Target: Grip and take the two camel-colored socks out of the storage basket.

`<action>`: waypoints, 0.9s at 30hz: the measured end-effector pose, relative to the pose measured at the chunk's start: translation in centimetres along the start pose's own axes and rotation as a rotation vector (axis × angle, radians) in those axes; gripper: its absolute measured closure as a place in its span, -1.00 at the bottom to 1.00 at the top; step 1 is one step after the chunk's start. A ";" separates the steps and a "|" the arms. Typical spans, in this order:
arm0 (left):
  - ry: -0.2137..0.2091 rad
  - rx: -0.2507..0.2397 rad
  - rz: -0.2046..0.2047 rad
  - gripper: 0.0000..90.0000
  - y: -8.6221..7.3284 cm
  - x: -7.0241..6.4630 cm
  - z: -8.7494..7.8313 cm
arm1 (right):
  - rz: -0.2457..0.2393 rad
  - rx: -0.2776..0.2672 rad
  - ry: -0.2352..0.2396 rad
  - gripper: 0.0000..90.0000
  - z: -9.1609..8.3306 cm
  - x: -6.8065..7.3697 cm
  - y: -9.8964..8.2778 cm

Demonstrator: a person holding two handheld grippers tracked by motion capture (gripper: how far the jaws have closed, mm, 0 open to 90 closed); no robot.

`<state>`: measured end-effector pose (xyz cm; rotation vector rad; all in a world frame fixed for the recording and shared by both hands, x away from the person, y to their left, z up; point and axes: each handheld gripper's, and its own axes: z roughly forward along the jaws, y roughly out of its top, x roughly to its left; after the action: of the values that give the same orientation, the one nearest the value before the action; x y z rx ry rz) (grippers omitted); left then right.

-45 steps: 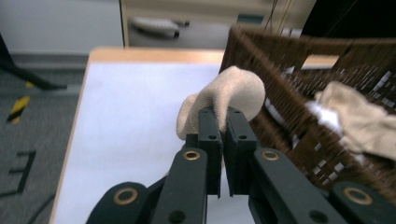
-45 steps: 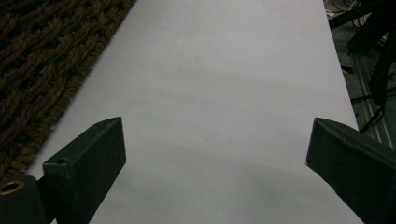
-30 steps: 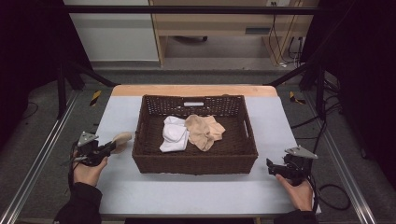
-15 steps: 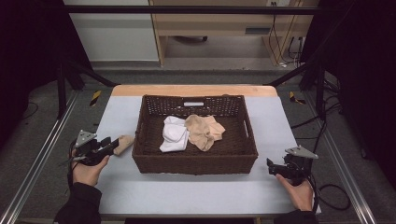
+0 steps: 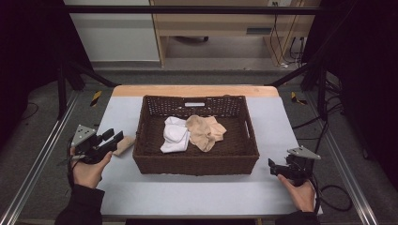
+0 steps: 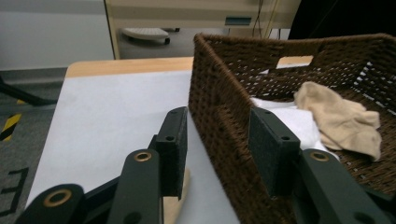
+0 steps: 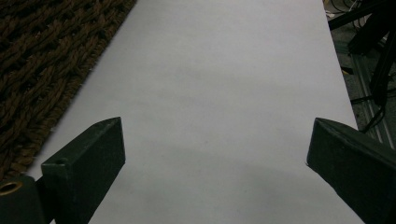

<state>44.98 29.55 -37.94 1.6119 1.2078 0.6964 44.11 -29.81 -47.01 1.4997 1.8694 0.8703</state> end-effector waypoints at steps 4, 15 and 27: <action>-0.016 -0.017 0.011 0.28 0.6 -0.7 -0.1 | 0.001 -0.002 0.002 -0.90 0.0 0.0 0.0; -0.081 -0.066 0.033 0.32 3.2 -3.4 0.4 | 0.015 -0.009 0.003 -0.91 0.0 0.0 0.0; -0.167 -0.061 0.066 0.32 4.9 -8.3 4.0 | 0.021 -0.021 0.006 -0.91 -0.1 0.0 0.2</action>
<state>47.42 20.17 -34.00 1.6307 1.0076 0.6206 44.14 -29.82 -46.83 1.5086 1.8465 0.9024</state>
